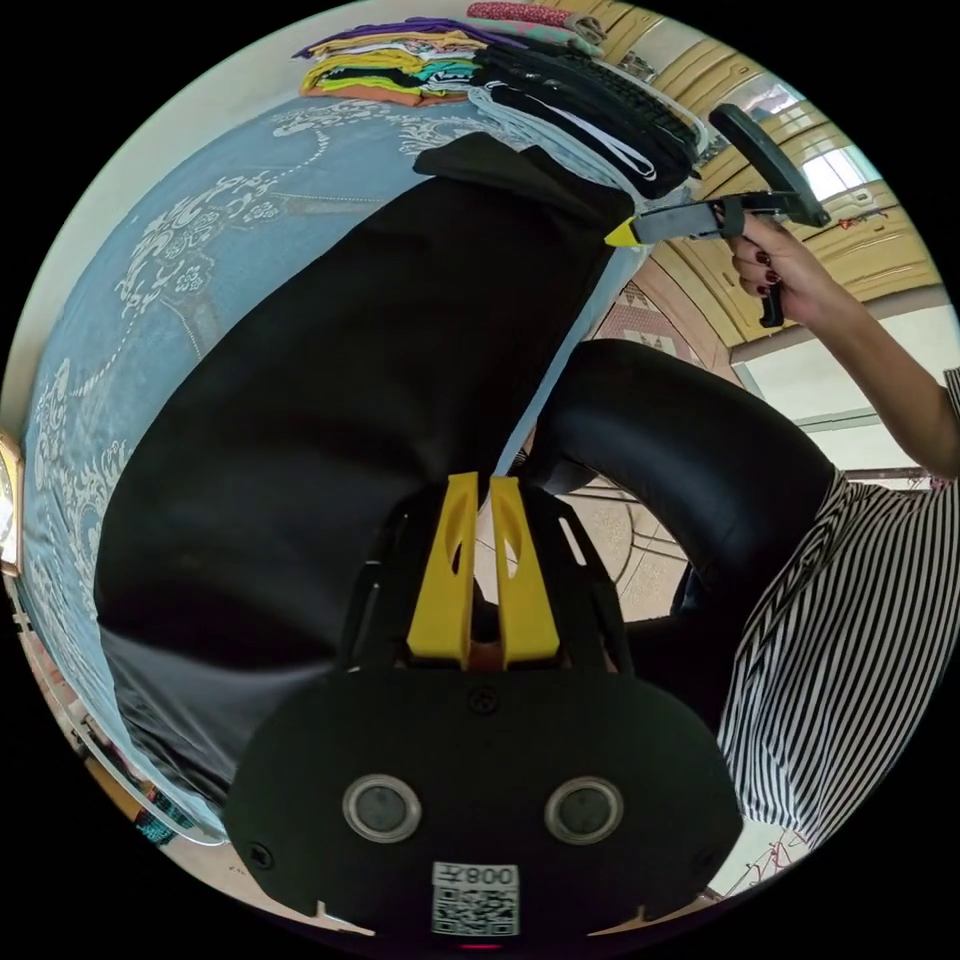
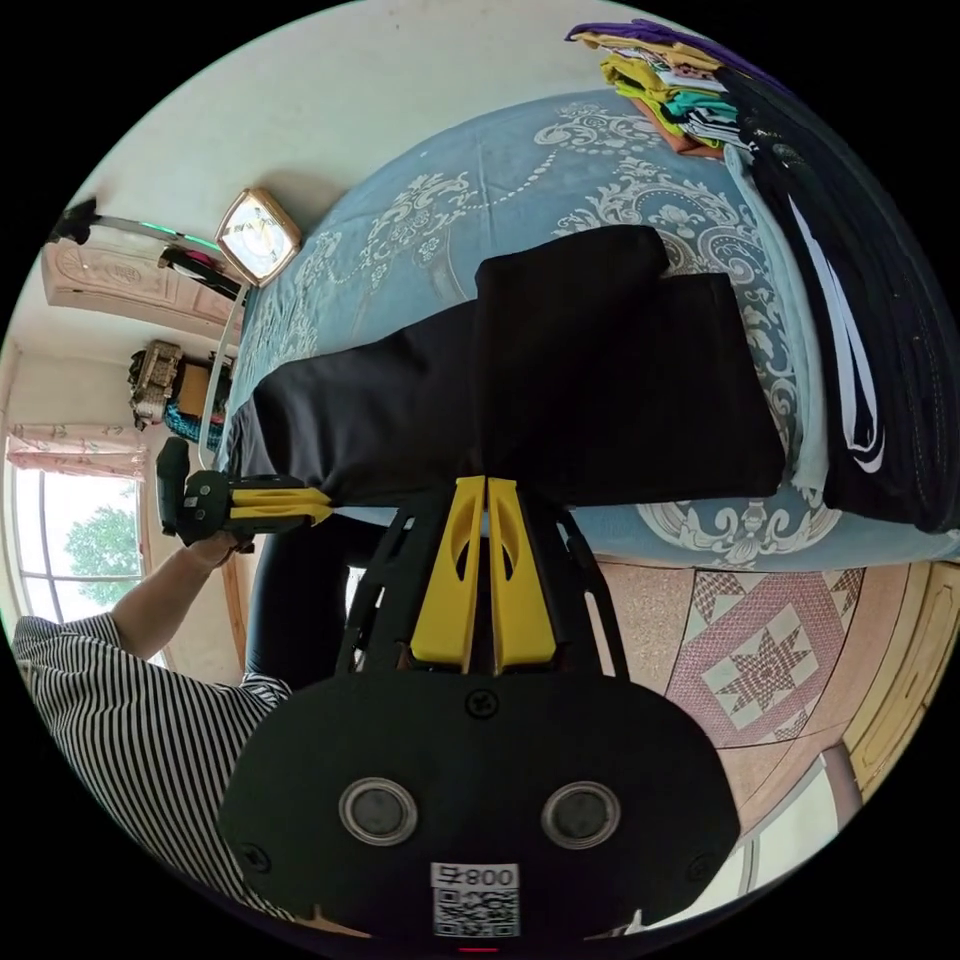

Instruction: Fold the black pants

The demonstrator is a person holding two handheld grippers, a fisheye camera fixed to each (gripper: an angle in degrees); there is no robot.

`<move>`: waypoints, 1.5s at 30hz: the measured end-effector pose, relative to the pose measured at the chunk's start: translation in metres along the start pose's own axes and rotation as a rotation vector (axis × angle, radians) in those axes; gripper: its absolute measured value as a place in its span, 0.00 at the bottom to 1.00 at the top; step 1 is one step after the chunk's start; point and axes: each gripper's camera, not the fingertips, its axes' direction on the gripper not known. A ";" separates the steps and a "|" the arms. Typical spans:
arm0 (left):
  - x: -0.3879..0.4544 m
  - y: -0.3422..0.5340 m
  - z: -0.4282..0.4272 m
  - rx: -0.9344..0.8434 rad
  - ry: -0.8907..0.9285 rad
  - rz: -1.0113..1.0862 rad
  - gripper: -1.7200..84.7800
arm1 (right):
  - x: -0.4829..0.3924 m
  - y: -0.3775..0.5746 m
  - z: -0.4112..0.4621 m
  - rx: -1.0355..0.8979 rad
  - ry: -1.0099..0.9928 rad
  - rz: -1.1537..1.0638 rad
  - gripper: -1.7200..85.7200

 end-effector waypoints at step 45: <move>-0.041 -0.342 -0.056 0.211 0.129 -0.020 0.05 | 0.101 0.170 -0.017 0.339 -0.083 0.337 0.03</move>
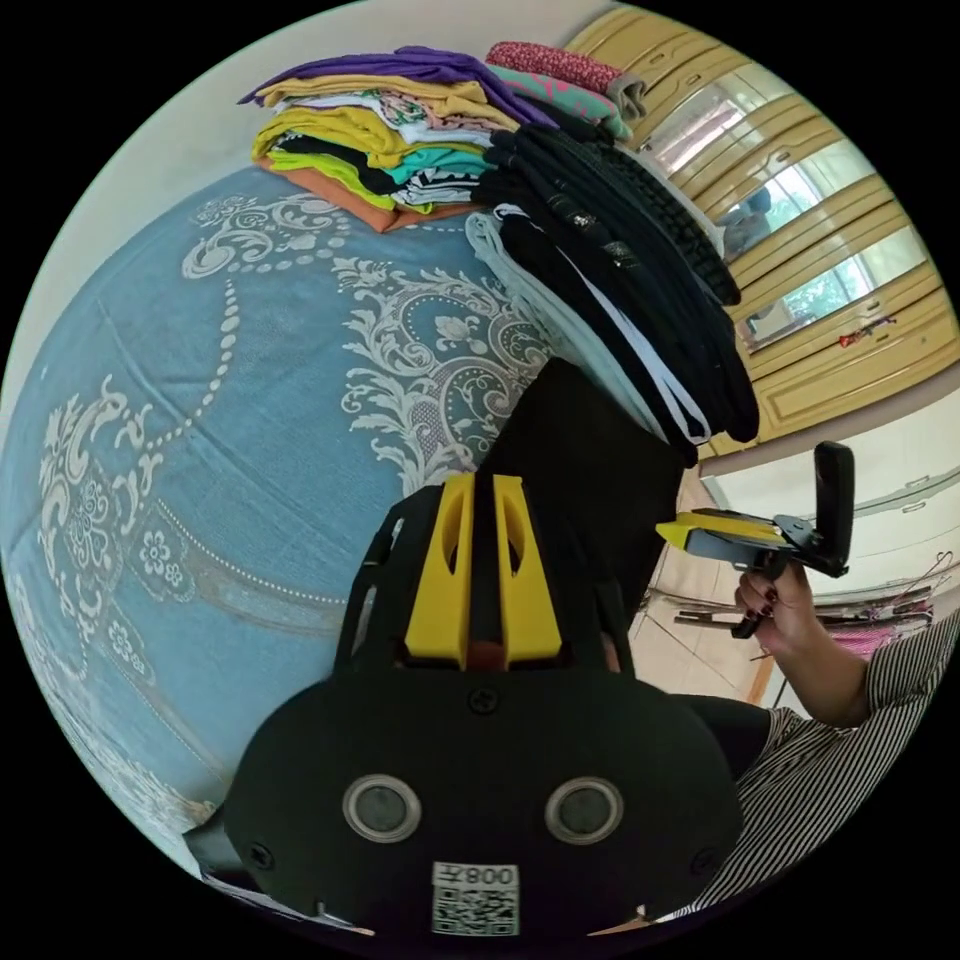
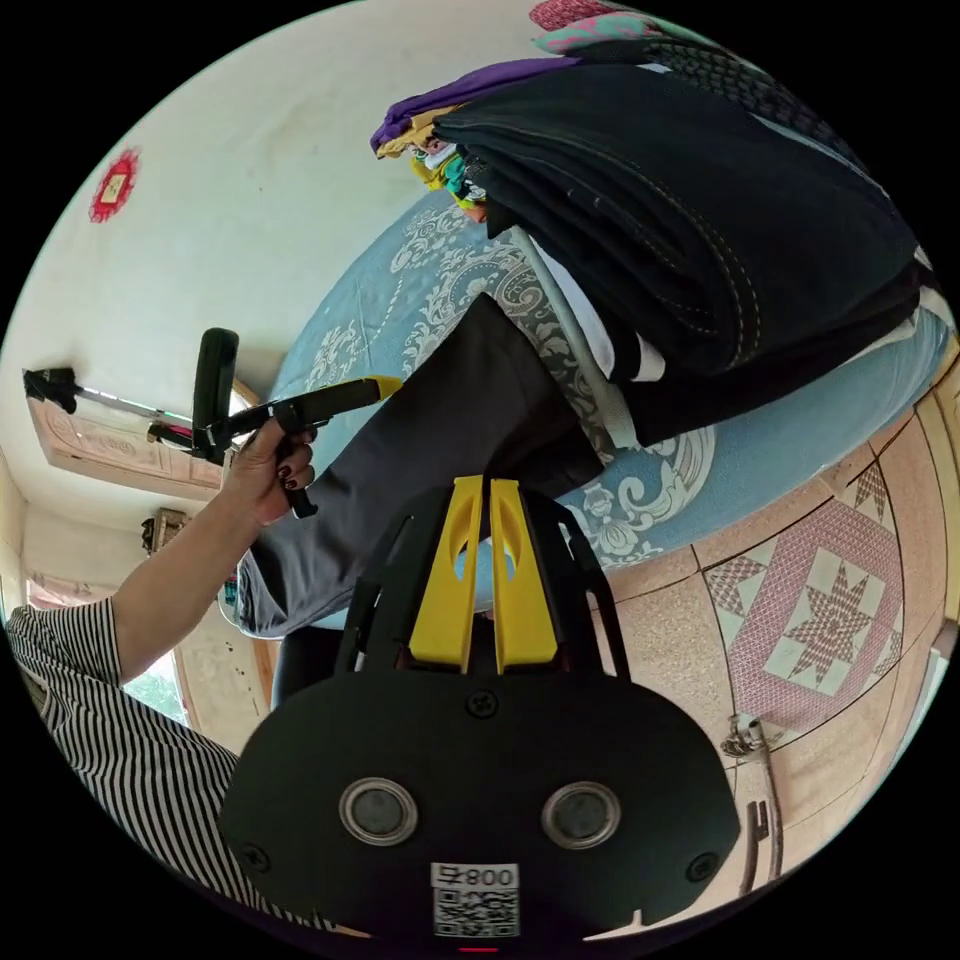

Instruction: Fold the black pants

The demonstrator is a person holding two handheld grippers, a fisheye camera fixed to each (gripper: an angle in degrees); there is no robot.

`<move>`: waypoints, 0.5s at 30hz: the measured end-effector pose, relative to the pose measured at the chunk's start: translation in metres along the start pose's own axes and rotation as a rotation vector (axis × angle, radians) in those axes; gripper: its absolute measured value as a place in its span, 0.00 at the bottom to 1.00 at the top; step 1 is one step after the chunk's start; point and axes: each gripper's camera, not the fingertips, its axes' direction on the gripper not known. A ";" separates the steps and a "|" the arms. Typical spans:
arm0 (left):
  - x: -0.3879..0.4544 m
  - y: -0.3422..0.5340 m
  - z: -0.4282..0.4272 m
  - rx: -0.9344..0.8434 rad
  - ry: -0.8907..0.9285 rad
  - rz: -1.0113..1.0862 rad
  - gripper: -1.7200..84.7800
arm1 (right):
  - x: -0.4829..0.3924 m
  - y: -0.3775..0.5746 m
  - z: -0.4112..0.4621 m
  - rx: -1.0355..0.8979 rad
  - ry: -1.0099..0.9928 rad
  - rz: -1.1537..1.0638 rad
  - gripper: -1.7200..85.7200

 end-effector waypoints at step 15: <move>-0.003 0.058 0.011 -0.022 -0.096 0.055 0.04 | -0.009 -0.010 0.005 -0.062 -0.075 0.039 0.03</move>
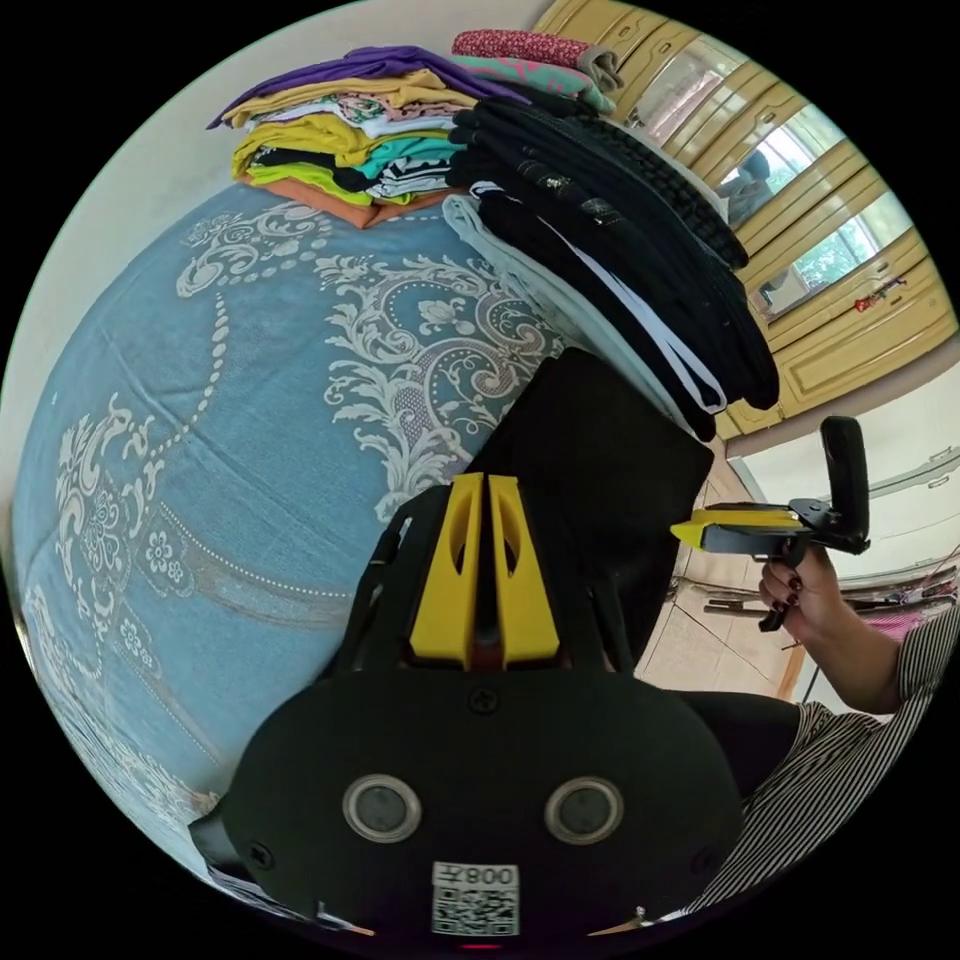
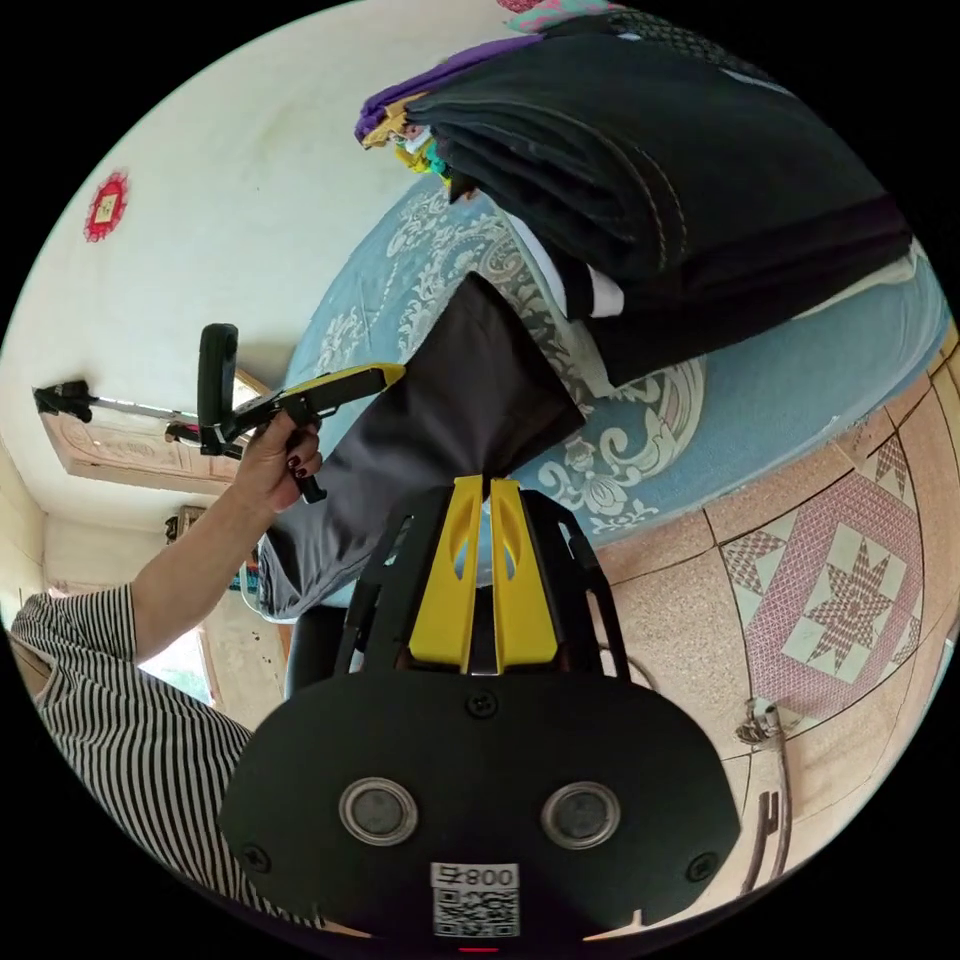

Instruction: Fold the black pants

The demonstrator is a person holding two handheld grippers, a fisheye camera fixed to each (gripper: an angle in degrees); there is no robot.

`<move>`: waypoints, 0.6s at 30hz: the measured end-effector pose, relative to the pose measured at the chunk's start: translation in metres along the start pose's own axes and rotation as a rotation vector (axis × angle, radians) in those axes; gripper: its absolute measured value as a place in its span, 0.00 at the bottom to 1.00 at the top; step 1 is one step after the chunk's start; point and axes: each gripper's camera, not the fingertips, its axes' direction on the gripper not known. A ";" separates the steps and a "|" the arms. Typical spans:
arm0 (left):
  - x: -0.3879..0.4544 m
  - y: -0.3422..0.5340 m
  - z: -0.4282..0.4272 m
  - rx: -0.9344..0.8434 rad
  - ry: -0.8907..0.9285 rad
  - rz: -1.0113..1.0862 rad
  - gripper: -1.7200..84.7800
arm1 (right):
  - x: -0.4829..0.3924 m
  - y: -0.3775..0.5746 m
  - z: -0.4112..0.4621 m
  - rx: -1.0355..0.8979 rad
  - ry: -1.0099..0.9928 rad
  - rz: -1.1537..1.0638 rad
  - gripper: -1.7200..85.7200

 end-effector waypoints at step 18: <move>-0.156 0.362 -0.089 0.203 -0.178 -0.562 0.05 | -0.219 -0.058 0.040 -0.179 -0.041 -0.311 0.03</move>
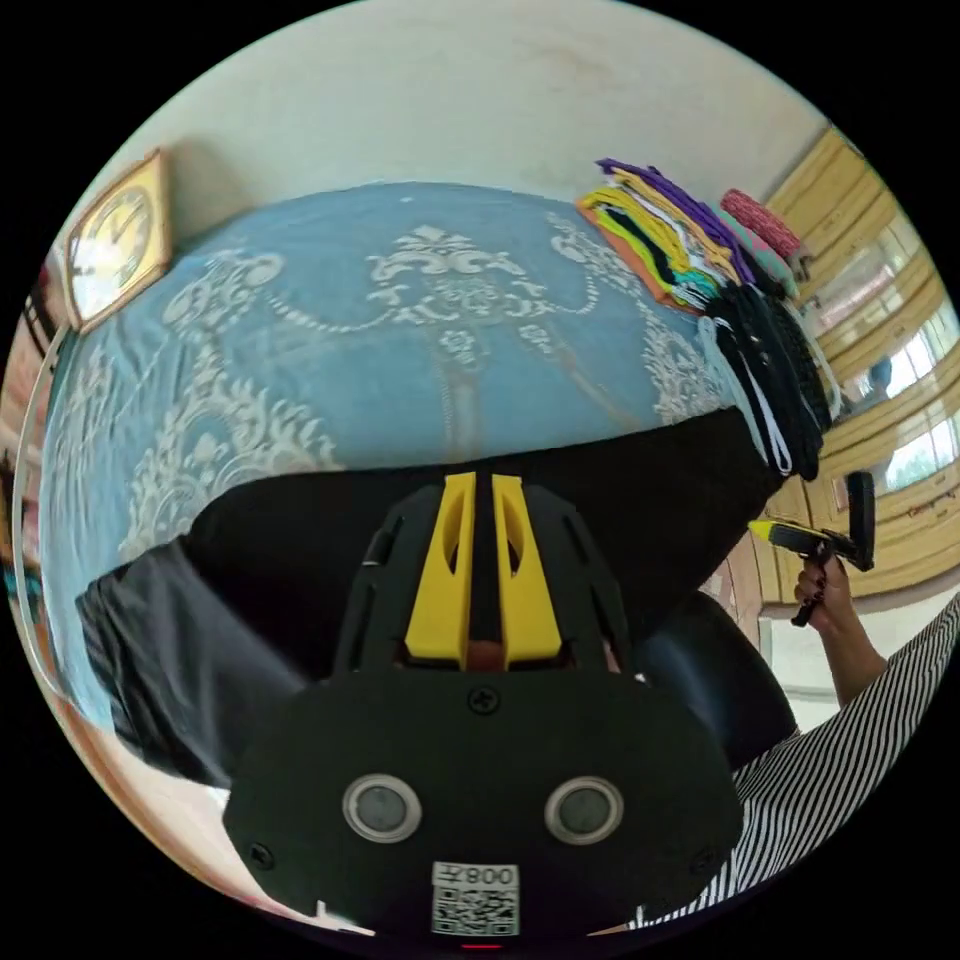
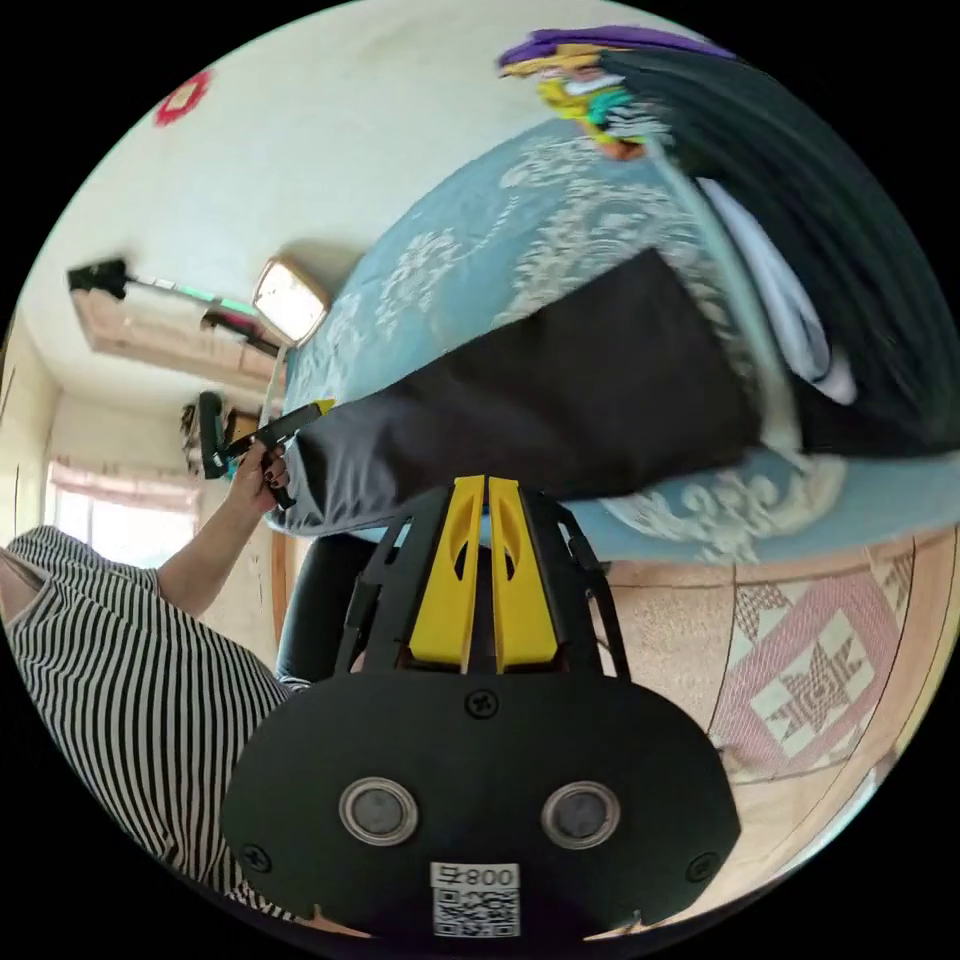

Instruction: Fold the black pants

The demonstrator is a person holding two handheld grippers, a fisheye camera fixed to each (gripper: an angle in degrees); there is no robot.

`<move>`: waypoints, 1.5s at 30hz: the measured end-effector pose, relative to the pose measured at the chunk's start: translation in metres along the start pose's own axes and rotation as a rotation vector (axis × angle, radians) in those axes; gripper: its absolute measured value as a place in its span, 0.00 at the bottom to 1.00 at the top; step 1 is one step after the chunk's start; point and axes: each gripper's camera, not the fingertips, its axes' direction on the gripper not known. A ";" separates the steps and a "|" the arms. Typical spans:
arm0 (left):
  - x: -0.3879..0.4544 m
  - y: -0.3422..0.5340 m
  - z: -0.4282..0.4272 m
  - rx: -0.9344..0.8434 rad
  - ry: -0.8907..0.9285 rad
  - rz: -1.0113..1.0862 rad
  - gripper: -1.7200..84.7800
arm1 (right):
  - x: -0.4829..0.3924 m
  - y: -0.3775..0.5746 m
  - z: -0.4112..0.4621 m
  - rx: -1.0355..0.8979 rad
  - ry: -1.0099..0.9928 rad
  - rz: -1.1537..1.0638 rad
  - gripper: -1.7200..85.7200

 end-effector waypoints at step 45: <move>-0.443 0.355 0.055 0.174 0.097 -0.138 0.03 | -0.665 -0.396 0.199 -0.177 -0.073 -0.863 0.09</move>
